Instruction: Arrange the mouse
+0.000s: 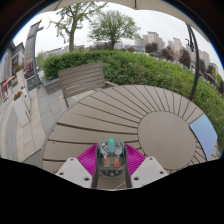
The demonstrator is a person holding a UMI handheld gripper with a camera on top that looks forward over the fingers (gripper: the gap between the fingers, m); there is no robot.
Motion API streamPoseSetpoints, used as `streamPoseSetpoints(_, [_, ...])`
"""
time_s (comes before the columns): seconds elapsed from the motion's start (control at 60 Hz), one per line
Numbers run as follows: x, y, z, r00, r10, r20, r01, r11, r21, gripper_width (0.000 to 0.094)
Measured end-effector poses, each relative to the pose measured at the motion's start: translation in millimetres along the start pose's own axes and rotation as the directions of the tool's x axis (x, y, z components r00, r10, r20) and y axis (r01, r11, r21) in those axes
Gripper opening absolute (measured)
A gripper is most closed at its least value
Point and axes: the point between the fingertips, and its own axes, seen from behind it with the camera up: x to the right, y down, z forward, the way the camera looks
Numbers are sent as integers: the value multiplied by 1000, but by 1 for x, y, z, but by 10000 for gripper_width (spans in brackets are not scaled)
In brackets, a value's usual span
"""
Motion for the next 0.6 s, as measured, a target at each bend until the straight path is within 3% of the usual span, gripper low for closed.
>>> streamPoseSetpoints(0.1, [12,-17,-12,1000,1,16,-1,1000,-5,377])
streamPoseSetpoints(0.283, [80,-93,-68,996,69,57,-72,996,44,376])
streamPoseSetpoints(0.433, [210,-134,-81,994,101,-45,-96,990,101,375])
streamPoseSetpoints(0.6, [354,-98,-53,974,109,-197,-95,992,81,376])
